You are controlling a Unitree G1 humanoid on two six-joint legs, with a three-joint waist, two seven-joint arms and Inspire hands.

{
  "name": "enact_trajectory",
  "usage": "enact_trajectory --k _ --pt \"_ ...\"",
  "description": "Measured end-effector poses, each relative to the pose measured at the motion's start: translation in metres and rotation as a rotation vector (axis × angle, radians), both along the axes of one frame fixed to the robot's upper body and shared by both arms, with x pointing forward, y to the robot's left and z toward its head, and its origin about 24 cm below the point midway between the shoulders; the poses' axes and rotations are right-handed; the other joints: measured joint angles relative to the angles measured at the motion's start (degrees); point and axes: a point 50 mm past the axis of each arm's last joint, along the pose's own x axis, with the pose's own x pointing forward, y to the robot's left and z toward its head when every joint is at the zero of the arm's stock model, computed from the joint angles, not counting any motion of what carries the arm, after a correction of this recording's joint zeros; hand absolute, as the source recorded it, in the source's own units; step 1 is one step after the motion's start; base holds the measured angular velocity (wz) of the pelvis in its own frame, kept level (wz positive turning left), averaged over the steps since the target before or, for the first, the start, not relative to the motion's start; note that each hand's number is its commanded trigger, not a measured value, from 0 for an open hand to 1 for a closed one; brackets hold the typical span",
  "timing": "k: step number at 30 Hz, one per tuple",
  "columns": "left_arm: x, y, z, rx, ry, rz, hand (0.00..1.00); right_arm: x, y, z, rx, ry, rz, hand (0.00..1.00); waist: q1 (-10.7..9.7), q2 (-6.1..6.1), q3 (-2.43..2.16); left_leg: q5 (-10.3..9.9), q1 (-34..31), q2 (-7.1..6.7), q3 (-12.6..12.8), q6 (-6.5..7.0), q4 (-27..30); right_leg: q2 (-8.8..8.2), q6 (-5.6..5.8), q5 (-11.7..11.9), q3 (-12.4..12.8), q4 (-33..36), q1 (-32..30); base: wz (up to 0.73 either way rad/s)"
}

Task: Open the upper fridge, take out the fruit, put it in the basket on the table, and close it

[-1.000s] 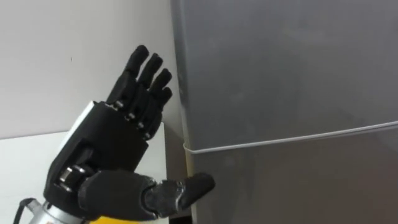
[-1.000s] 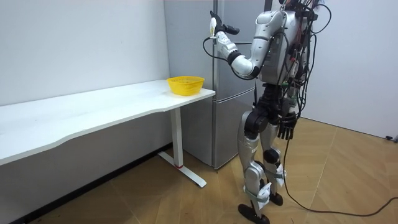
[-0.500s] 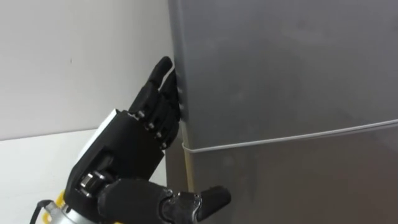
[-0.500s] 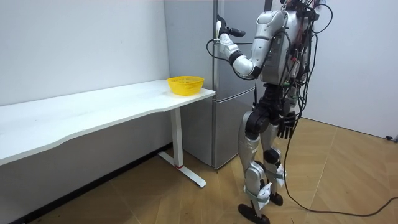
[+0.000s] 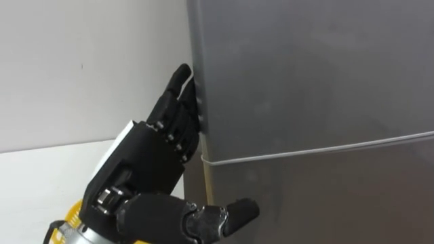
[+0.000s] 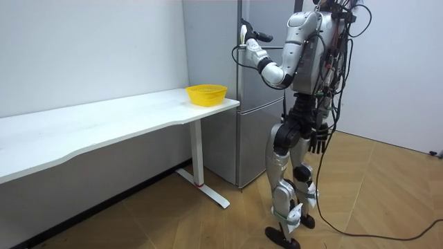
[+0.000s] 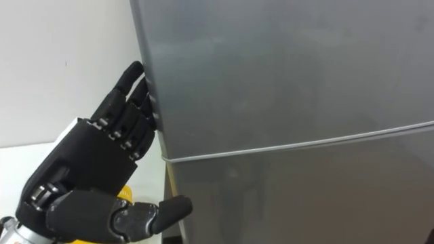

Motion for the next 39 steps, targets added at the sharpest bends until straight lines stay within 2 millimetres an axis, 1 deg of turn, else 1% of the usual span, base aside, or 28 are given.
enact_trajectory --k 3,7,9,14,18,24,35,39 --pt "-0.001 0.0 0.001 -0.038 0.007 -0.025 0.0 0.0 -0.001 0.0 0.005 0.002 0.0 0.0 -0.03 0.05 -0.03 0.0 -0.73 0.0 0.02 0.0 0.46 -0.06 0.01 0.01 -0.05 -0.06 -0.3 0.02" --pt "-0.001 -0.001 0.001 -0.102 0.024 -0.073 0.0 0.003 -0.003 0.001 0.013 -0.002 0.004 0.0 0.05 0.27 0.07 -0.01 -1.33 0.05 0.04 0.02 1.04 -0.18 0.05 0.04 -0.23 -0.08 -0.78 0.05" --pt "-0.001 0.0 0.002 -0.109 0.023 -0.079 0.0 0.004 -0.004 0.001 0.019 -0.005 0.008 0.0 0.06 0.43 -0.03 -0.01 -1.68 0.05 0.05 0.02 1.09 -0.2 0.06 0.04 -0.23 0.01 -1.22 0.0" --pt "-0.002 0.001 0.004 -0.13 0.02 -0.102 0.0 0.005 -0.005 0.002 0.024 -0.011 0.013 0.0 0.05 0.54 -0.11 -0.01 -1.89 0.14 0.6 0.02 1.66 -0.46 0.07 0.04 -0.35 0.03 -1.09 0.0" --pt "-0.003 0.003 0.005 -0.141 0.021 -0.13 0.0 0.003 -0.005 0.002 0.019 -0.001 0.043 0.0 0.16 0.47 -0.14 -0.01 -1.86 0.1 0.76 0.02 1.69 -0.53 0.12 0.01 -0.31 0.12 -1.18 0.0" --pt "-0.004 0.004 0.006 -0.146 0.009 -0.17 0.0 0.0 -0.005 0.002 0.014 0.008 0.042 0.0 0.35 0.06 -0.39 -0.03 -1.9 0.1 0.82 0.04 1.87 -0.56 0.16 0.0 -0.38 0.11 -1.16 0.0" --pt "-0.005 0.001 0.011 -0.18 -0.012 -0.233 0.0 0.013 -0.005 0.003 0.002 -0.027 0.063 0.0 0.69 -0.05 -0.47 -0.29 -1.94 0.01 0.93 0.44 2.19 -0.72 0.46 0.16 -0.74 0.13 -1.11 0.0" --pt "-0.005 -0.001 0.01 -0.186 -0.01 -0.248 0.0 0.014 -0.005 0.003 0.0 -0.018 0.083 0.0 1.01 0.02 -0.48 -0.31 -2.13 0.01 0.92 0.47 2.49 -0.73 0.49 0.18 -0.71 0.14 -1.1 0.0"
